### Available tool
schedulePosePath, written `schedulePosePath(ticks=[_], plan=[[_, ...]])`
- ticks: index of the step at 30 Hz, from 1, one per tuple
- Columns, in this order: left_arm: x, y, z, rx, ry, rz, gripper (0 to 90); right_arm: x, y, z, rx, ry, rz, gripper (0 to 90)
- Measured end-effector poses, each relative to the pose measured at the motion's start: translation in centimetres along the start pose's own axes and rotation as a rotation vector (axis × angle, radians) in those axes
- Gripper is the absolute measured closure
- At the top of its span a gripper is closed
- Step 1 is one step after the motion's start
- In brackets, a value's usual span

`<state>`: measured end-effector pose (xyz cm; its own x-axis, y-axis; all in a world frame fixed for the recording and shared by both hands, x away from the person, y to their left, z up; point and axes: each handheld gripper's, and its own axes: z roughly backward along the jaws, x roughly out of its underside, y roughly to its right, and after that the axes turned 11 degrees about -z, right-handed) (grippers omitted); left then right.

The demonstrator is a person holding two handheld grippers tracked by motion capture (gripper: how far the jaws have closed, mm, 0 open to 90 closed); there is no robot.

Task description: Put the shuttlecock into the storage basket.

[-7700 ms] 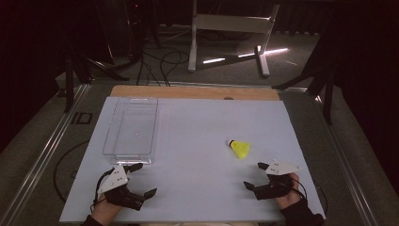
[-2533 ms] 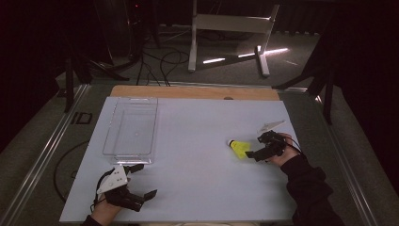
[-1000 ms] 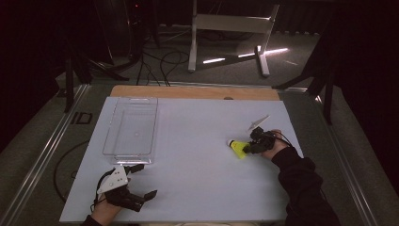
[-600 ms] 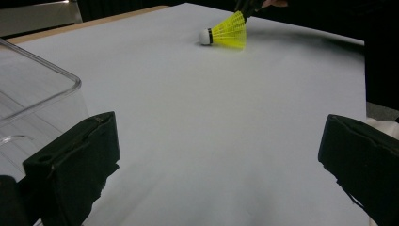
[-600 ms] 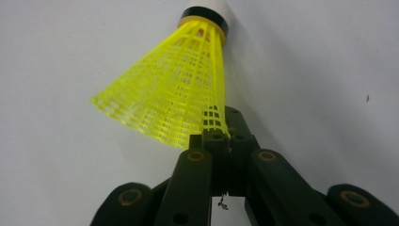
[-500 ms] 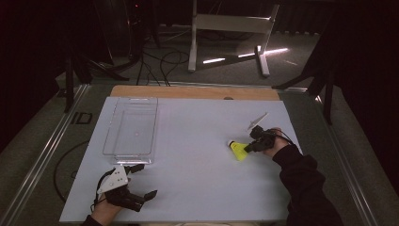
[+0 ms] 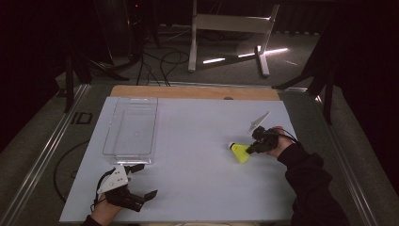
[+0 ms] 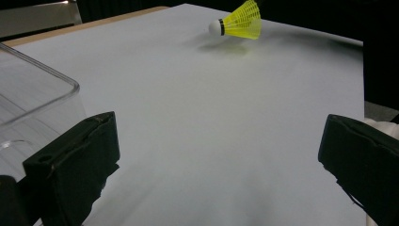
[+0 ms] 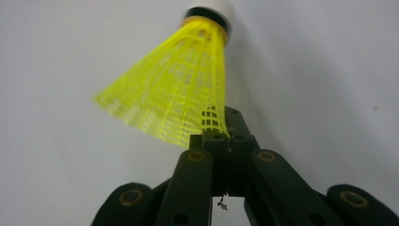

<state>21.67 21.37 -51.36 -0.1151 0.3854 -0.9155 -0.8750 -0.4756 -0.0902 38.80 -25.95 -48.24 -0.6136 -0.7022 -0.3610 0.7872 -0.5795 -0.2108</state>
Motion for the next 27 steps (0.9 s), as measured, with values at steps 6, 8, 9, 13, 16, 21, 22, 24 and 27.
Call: schedulePosePath(ticks=[6,8,9,13,16,21,22,24,27], plan=[[-1.0,-0.3,0.2,-0.007,-0.044,-0.005,0.4,-0.1,-1.0,0.2,-0.032,-0.022,0.063,90.0],[-1.6,-0.4,0.2,0.003,-0.075,-0.022,0.4,-0.2,-1.2,0.2,-0.043,-0.021,0.086,90.0],[-2.0,-0.6,0.2,0.005,-0.088,-0.026,0.4,-0.3,-1.4,0.3,-0.049,-0.022,0.088,90.0],[-3.3,-1.1,0.3,0.027,-0.117,-0.042,0.4,-0.7,-2.0,0.1,-0.073,-0.027,0.128,90.0],[-4.2,-1.4,0.0,0.065,-0.144,-0.060,0.4,-0.9,-2.5,-0.1,-0.087,-0.042,0.150,90.0],[-5.2,-1.7,-0.6,0.121,-0.185,-0.071,0.4,-1.3,-3.1,-0.2,-0.106,-0.051,0.169,90.0],[-5.6,-2.0,-1.0,0.149,-0.205,-0.068,0.4,-1.4,-3.3,-0.1,-0.103,-0.053,0.177,90.0],[-6.0,-2.1,-1.3,0.166,-0.221,-0.071,0.3,-1.5,-3.5,-0.1,-0.113,-0.051,0.184,90.0],[-6.7,-2.2,-1.8,0.188,-0.235,-0.083,0.4,-1.6,-4.0,0.0,-0.117,-0.055,0.202,90.0]])
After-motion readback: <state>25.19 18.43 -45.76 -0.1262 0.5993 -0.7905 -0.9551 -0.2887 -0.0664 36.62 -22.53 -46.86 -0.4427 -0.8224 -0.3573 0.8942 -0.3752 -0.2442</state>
